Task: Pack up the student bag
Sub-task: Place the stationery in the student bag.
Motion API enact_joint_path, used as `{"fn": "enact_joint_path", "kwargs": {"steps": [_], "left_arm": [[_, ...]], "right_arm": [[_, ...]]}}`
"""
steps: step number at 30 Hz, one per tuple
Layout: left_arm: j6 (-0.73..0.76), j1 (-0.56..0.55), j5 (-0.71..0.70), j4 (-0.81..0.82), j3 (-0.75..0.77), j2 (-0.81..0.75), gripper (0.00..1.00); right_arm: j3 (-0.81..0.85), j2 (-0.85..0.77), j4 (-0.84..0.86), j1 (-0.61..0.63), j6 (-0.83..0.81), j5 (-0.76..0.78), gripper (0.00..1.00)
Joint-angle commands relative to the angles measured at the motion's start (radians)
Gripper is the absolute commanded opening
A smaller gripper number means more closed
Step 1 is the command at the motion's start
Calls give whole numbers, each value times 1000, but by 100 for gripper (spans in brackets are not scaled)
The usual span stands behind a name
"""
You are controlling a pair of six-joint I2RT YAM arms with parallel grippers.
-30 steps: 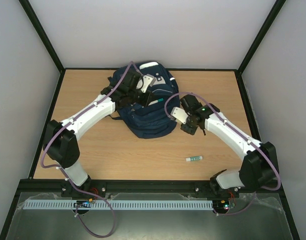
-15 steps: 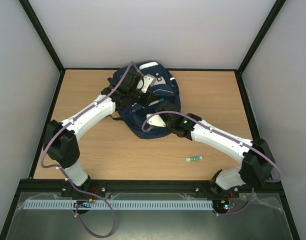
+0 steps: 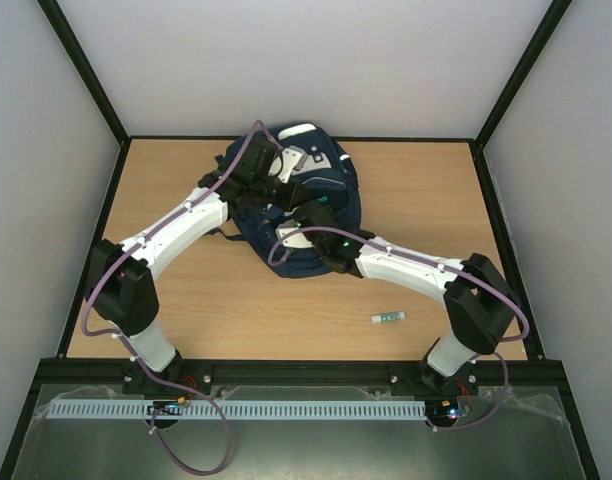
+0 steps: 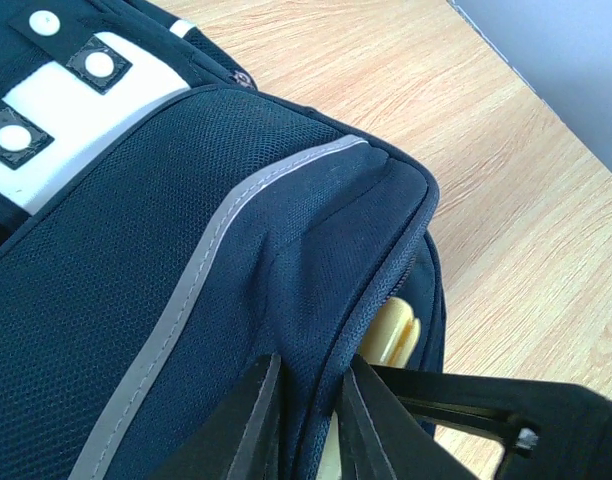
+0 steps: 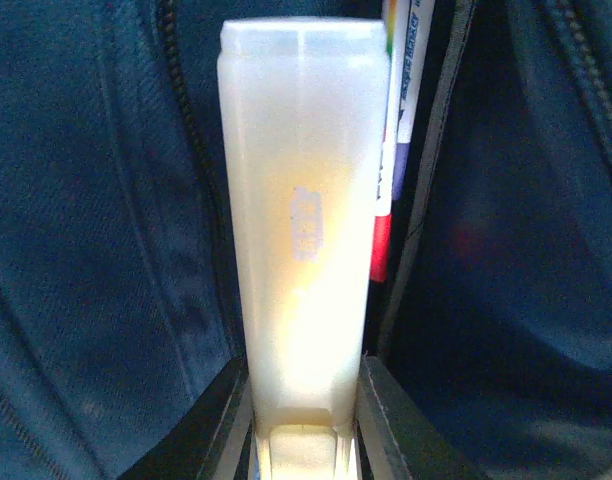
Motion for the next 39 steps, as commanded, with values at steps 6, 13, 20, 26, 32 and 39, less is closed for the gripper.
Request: {"fn": "enact_joint_path", "kwargs": {"steps": [6,13,20,26,32,39], "left_arm": [[-42,32,67,57,27,-53,15],[-45,42,71,64,22,-50,15],[-52,49,82,68,20,-42,15],[-56,51,68,66,18,-32,15],[-40,38,34,58,17,-30,15],[-39,32,36,43,27,-9,15]], "right_arm": [[24,131,210,-17,-85,30,11],[23,171,375,-51,-59,58,35],[25,15,62,-40,161,-44,39],[-40,-153,-212,-40,382,-245,42],[-160,-322,-370,-40,613,-476,42],[-346,-540,-424,-119,830,-692,46]]}}
